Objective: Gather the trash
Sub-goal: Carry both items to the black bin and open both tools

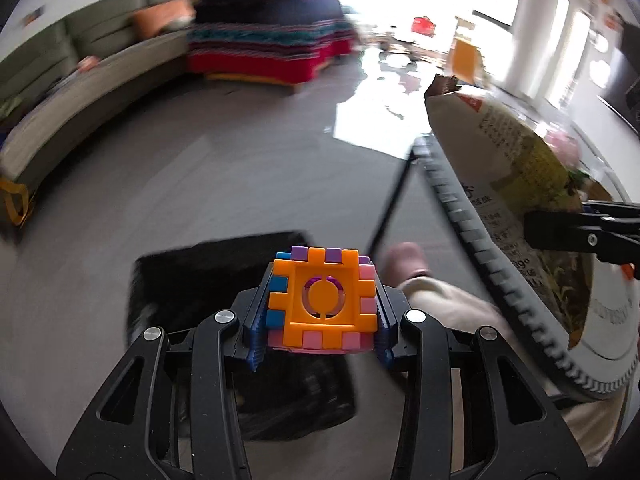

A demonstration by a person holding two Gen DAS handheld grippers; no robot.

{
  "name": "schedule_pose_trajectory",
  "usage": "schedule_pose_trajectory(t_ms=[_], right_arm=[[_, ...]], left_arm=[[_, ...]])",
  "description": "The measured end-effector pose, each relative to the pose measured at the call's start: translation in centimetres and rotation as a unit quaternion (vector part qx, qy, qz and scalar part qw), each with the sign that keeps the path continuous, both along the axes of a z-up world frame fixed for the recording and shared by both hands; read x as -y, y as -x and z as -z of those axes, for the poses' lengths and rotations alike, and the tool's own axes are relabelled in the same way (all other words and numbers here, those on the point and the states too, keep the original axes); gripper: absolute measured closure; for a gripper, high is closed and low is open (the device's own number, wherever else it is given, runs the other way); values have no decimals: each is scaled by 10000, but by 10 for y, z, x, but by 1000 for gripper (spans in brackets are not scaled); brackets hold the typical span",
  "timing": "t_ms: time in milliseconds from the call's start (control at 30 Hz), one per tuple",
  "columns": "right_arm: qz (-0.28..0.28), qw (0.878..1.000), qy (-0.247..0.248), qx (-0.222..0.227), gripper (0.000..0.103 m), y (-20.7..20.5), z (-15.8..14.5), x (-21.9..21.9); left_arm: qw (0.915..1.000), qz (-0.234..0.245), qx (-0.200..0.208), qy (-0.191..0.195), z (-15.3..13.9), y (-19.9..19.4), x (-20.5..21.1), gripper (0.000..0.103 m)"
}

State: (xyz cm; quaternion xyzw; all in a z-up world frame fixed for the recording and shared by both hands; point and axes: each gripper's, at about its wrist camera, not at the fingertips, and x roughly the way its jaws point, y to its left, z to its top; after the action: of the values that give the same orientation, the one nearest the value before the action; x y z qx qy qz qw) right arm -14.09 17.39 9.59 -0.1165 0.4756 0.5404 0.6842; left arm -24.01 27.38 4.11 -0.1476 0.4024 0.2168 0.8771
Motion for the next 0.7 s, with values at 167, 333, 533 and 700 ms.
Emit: schedule_pose_trajectory(t_ms=[167, 333, 533, 700], right_arm=[[-516, 9981, 72, -340, 49, 30, 10, -70], [-577, 9981, 151, -179, 31, 42, 6, -100], [-545, 9984, 128, -16, 31, 40, 2, -91], [-391, 9992, 25, -72, 31, 30, 2, -75]], left_arm=[[9964, -832, -140, 118, 14, 40, -44, 62], [9857, -1667, -239, -13, 20, 76, -72, 6], [9835, -1798, -207, 54, 17, 82, -78, 6], [9879, -1537, -200, -43, 11, 64, -68, 6]])
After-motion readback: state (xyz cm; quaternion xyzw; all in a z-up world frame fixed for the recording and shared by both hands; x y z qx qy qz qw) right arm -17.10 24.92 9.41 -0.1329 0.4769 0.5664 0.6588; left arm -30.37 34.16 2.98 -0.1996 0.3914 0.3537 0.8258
